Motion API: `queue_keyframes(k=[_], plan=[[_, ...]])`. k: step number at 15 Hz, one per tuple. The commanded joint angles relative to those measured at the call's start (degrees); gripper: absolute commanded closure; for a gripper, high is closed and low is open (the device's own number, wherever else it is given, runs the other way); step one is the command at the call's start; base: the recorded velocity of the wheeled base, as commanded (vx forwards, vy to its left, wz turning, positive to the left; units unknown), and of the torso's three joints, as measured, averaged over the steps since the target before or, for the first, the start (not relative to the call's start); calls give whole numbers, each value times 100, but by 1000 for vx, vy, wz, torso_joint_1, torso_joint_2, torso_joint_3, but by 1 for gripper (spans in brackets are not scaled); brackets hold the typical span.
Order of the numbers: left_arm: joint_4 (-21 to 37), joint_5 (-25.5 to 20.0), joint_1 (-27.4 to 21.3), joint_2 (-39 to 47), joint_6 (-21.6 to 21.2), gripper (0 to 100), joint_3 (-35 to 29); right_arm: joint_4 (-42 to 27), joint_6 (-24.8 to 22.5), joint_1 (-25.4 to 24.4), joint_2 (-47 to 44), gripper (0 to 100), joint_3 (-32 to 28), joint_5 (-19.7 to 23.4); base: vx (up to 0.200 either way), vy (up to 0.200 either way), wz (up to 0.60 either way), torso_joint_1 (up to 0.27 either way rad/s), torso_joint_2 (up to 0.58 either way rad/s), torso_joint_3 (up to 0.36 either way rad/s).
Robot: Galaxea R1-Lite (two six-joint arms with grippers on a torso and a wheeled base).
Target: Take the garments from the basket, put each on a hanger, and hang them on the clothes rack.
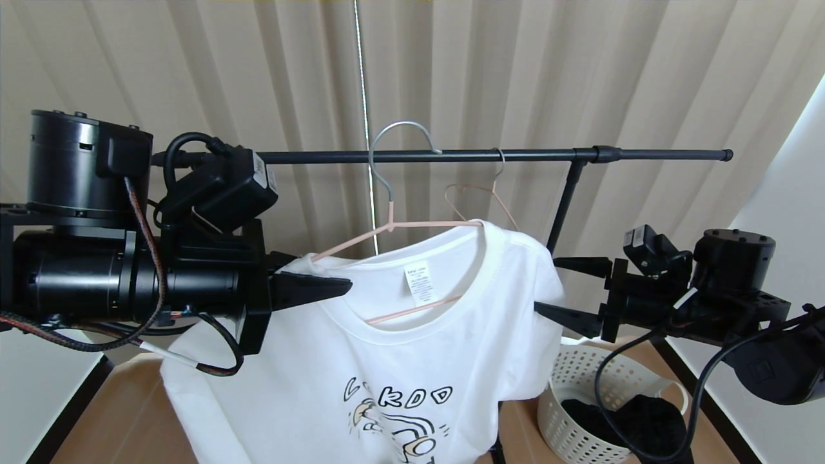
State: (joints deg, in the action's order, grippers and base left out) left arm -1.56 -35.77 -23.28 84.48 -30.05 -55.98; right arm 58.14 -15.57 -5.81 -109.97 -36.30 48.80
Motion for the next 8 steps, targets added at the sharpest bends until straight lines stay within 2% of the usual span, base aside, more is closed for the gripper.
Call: queue_keyframes(k=[1, 2, 3, 8], plan=[[-2, 0, -1, -37, -1, 100, 17, 5, 1, -16, -60, 0, -8, -2, 0, 0, 0, 0, 0, 0], [-2, 0, -1, -55, -1, 100, 26, 5, 1, -16, -60, 0, -8, 7, 0, 0, 0, 0, 0, 0], [-2, 0, -1, -55, -1, 100, 26, 5, 1, -16, -60, 100, -8, 7, 0, 0, 0, 0, 0, 0], [-11, 0, -1, -125, -1, 100, 149, -4, 142, 151, -24, 100, -210, 16, 0, 0, 0, 0, 0, 0]])
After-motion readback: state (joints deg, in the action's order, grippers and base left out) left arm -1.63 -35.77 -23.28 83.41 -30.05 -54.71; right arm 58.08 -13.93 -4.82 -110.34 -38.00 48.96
